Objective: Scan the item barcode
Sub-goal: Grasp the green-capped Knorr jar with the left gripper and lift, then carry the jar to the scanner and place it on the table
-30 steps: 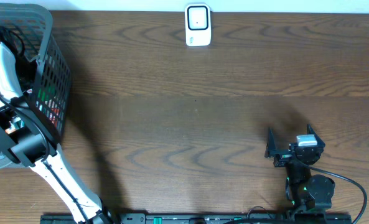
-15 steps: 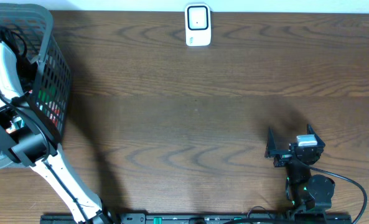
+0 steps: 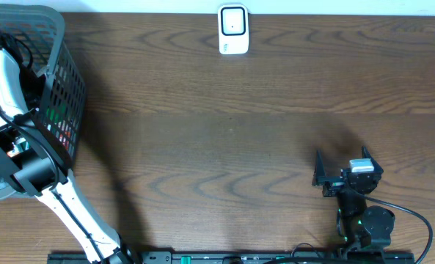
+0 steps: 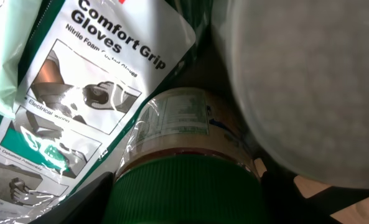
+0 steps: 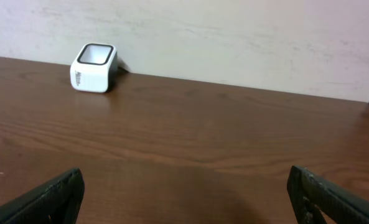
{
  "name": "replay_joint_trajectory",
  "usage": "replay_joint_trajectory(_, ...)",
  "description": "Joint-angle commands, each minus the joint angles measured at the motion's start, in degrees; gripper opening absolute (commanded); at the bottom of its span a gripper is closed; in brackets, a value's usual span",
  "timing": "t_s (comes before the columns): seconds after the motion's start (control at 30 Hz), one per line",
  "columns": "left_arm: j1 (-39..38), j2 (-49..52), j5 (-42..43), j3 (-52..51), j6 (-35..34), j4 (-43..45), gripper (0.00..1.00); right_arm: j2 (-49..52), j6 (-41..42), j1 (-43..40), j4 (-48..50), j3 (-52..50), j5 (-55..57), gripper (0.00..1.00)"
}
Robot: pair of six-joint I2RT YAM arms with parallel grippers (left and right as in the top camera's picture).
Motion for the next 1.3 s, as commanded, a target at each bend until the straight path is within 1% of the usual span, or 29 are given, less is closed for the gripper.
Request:
replay_joint_trajectory(0.0,0.81,-4.70,0.50,3.45,0.28,0.26,0.58,-0.09,0.66,0.02,-0.24,-0.04,0.09,0.99)
replay_joint_trajectory(0.1,1.90,-8.35,0.20,4.74,0.26,0.70,0.58,-0.09,0.66,0.02,-0.24,-0.04,0.09,0.99)
replay_joint_trajectory(0.3,3.61,-18.21,-6.29,4.94,-1.25,2.91,0.58,-0.09,0.66,0.02,-0.24,-0.04,0.09,0.99)
replay_joint_trajectory(0.43,3.78,-25.00,-6.64,4.94,-2.34,4.44,0.57,-0.09,0.66,0.02,-0.24,-0.04,0.09,0.99)
replay_joint_trajectory(0.57,2.51,-31.65,-6.56,4.94,-3.41,6.23,0.57,-0.09,0.66,0.02,-0.22,-0.04,0.07,0.99)
replay_joint_trajectory(0.67,-0.15,-35.80,-6.56,4.94,-3.41,6.93,0.57,-0.09,0.66,0.02,-0.24,-0.04,0.09,0.99)
replay_joint_trajectory(0.83,-8.20,-41.03,-6.56,4.94,-3.41,6.69,0.57,-0.09,0.66,0.02,-0.24,-0.04,0.09,0.99)
replay_joint_trajectory(0.97,-17.29,-41.97,-6.56,4.92,-3.41,4.55,0.57,-0.09,0.66,0.02,-0.24,-0.04,0.09,0.99)
replay_joint_trajectory(1.13,-30.34,-39.43,-6.56,4.90,-3.41,-0.31,0.57,-0.09,0.66,0.02,-0.24,-0.04,0.09,0.99)
replay_joint_trajectory(1.27,-39.87,-34.84,-6.58,4.90,-3.39,-3.45,0.57,-0.09,0.66,0.02,-0.24,-0.04,0.09,0.99)
